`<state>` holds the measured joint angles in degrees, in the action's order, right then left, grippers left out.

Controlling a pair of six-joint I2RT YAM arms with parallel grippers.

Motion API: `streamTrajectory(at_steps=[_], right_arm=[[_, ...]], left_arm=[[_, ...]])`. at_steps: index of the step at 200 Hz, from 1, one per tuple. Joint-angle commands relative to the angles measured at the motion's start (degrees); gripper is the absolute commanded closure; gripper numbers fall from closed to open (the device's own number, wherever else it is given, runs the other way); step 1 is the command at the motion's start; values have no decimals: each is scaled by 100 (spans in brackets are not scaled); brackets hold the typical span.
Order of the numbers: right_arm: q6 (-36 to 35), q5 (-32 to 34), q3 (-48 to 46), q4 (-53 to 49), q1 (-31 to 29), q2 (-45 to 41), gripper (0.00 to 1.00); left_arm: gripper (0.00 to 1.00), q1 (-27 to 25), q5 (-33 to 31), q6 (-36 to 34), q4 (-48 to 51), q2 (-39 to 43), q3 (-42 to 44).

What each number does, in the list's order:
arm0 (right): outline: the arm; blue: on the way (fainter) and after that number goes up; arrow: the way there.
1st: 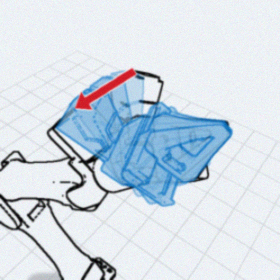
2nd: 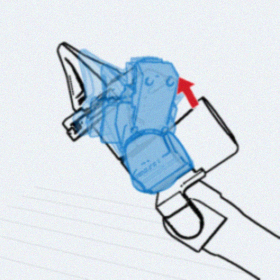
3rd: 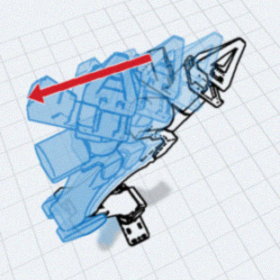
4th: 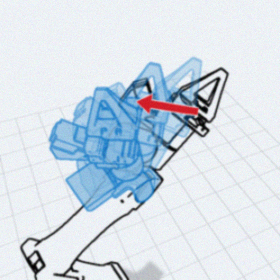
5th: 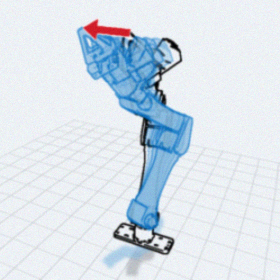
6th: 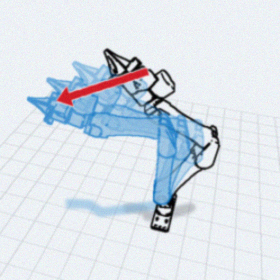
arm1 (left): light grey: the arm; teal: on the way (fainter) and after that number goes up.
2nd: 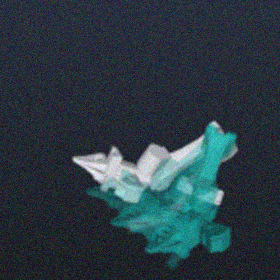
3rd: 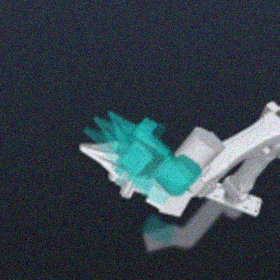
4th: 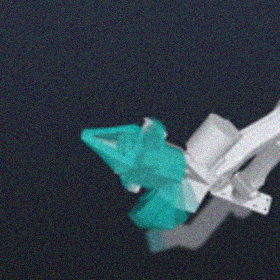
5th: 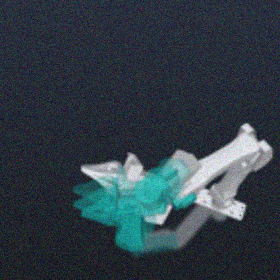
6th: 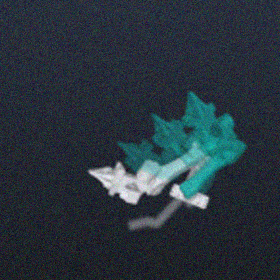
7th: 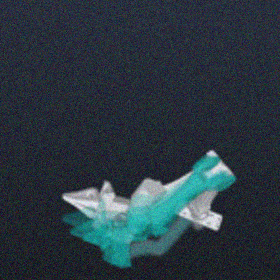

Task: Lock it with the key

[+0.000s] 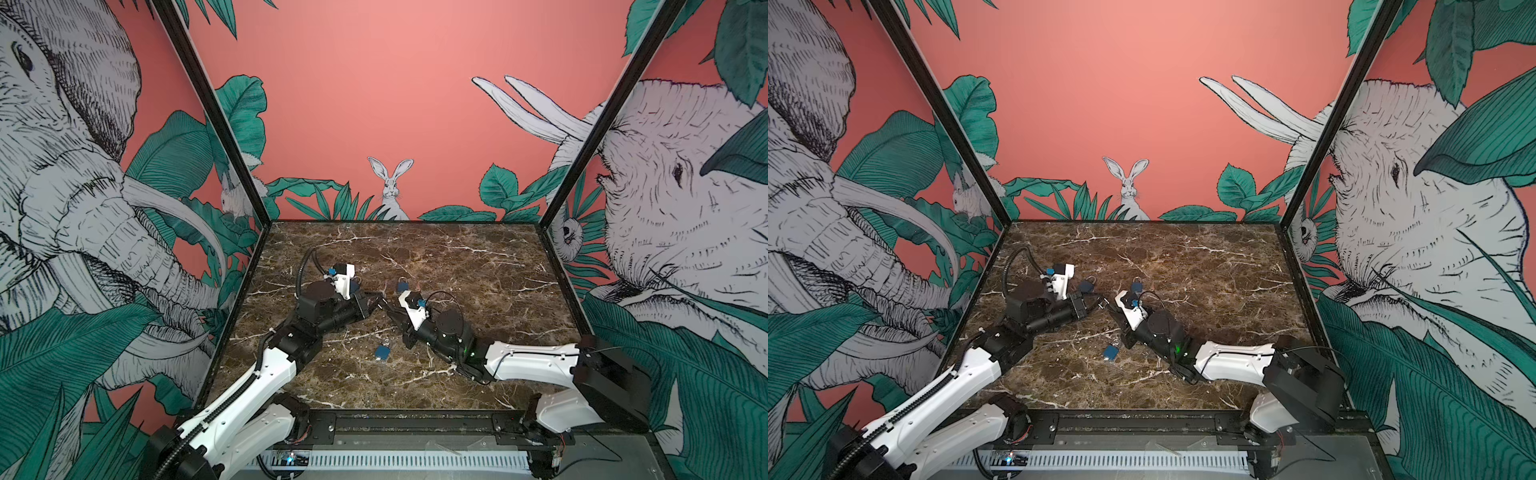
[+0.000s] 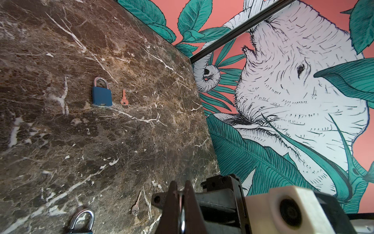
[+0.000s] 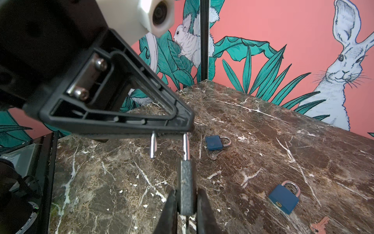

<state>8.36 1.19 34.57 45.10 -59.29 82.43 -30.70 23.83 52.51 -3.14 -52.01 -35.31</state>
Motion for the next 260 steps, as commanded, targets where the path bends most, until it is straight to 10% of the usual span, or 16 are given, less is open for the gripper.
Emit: streamTrajectory(at_steps=[1, 104, 167, 260], right_arm=[[53, -71, 191, 57, 46, -157, 91], [3145, -2241, 1157, -1891, 952, -1134, 97], [5189, -2979, 687, 28, 1428, -987, 98], [5426, -3026, 806, 240, 1504, -1051, 98]], left_arm=[[100, 46, 90, -8, -139, -12, 56], [100, 160, 986, -659, -2690, -434, 754], [100, 161, 1270, -848, -3068, -502, 762], [100, 160, 1398, -795, -3242, -593, 864]])
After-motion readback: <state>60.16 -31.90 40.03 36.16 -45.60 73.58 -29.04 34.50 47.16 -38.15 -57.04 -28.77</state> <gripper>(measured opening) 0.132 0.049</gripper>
